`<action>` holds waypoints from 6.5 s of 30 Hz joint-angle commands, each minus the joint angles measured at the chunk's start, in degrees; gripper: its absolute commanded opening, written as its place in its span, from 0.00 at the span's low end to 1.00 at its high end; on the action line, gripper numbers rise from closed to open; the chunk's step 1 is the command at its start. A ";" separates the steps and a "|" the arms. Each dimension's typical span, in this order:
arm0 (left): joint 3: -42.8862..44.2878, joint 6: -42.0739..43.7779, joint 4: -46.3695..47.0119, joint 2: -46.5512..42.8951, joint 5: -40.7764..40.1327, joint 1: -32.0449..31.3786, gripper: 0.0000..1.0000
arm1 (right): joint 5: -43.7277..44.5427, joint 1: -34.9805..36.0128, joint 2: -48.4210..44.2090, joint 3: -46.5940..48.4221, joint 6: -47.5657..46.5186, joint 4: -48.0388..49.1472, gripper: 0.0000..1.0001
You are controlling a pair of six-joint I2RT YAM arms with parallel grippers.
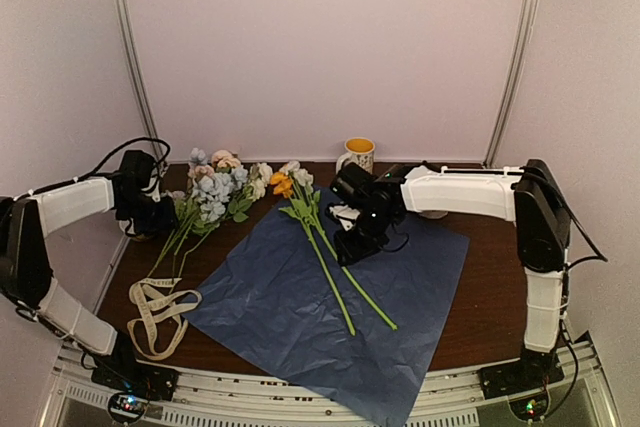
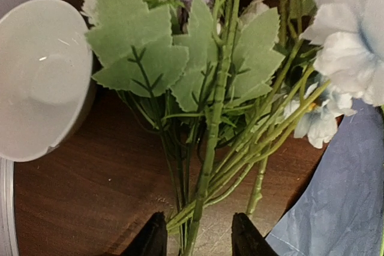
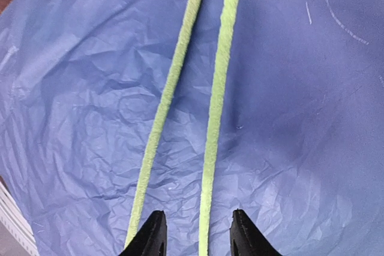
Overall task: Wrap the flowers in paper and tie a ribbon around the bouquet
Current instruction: Pick up the fake flower from the corner of the board, then pass from the left arm to the right, then place the fake flower on the flattened wrapping paper, then pick up the fake flower from the corner of the board.
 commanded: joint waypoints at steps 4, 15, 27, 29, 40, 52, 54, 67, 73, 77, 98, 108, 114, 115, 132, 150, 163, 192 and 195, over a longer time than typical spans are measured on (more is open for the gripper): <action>2.13 2.87 -0.84 5.38 -0.72 0.47 0.26 | 0.70 -0.22 -3.20 -1.62 -0.85 0.51 0.38; -0.51 2.17 0.24 -1.10 -0.96 0.46 0.00 | 3.95 -0.30 -6.32 -0.80 -0.76 -1.47 0.39; -4.15 4.89 6.71 -17.52 -0.43 0.09 0.00 | 5.72 -0.30 -9.13 -0.96 -0.53 -0.67 0.39; -5.23 4.82 8.27 -21.24 -0.18 -0.67 0.00 | 4.94 -0.19 -9.91 -0.62 -1.19 0.59 0.39; -10.04 3.93 20.29 -39.04 3.72 -14.16 0.00 | -4.38 1.80 -21.36 -3.13 2.18 22.10 0.39; -11.91 4.89 40.02 -34.94 7.93 -34.53 0.00 | -17.60 7.26 -19.70 -1.69 19.93 59.75 0.56; -12.53 5.11 42.15 -33.49 7.56 -37.65 0.00 | -17.49 7.90 -17.69 0.00 21.82 61.87 0.67; -12.72 7.88 40.51 -30.72 5.60 -45.36 0.00 | -9.96 7.81 -16.43 0.79 23.10 59.49 0.00; -10.89 6.50 34.89 -30.18 1.38 -45.28 0.71 | -6.98 4.74 -19.48 -0.65 19.33 47.72 0.00; -4.52 5.99 22.97 -27.75 -8.64 -44.47 0.84 | -4.13 1.99 -19.30 2.75 10.35 27.90 0.00; 0.08 -0.19 1.72 -15.17 -3.97 -21.96 0.84 | 11.10 -0.13 15.02 32.00 -3.03 -21.41 0.02; -0.28 0.28 0.99 -13.34 -3.91 -18.40 0.83 | 11.37 -0.26 16.77 31.26 -2.08 -19.42 0.33; -2.38 -0.77 2.66 -10.03 0.62 -8.69 0.58 | 11.81 -0.30 13.71 28.61 -2.08 -18.37 0.36; -2.56 -0.68 3.14 -9.08 0.74 -7.19 0.53 | 11.85 -0.30 13.06 27.93 -2.08 -17.94 0.36; -2.95 2.18 5.49 4.46 -0.55 0.82 0.45 | 11.51 -0.28 7.18 18.81 -2.94 -15.39 0.38; -4.06 4.85 10.72 6.31 -2.50 0.83 0.33 | 11.92 -0.30 5.33 14.71 -3.73 -13.98 0.39; -5.52 6.56 13.60 2.83 1.94 0.73 0.00 | 11.21 -0.29 4.14 12.56 -3.48 -13.11 0.39; 3.90 12.90 8.63 13.15 -0.80 -1.38 0.27 | 10.83 -0.17 3.57 10.17 -3.83 -12.96 0.40; 4.39 12.98 8.46 13.11 -1.10 -1.99 0.10 | 10.91 -0.16 3.44 10.00 -3.90 -13.16 0.39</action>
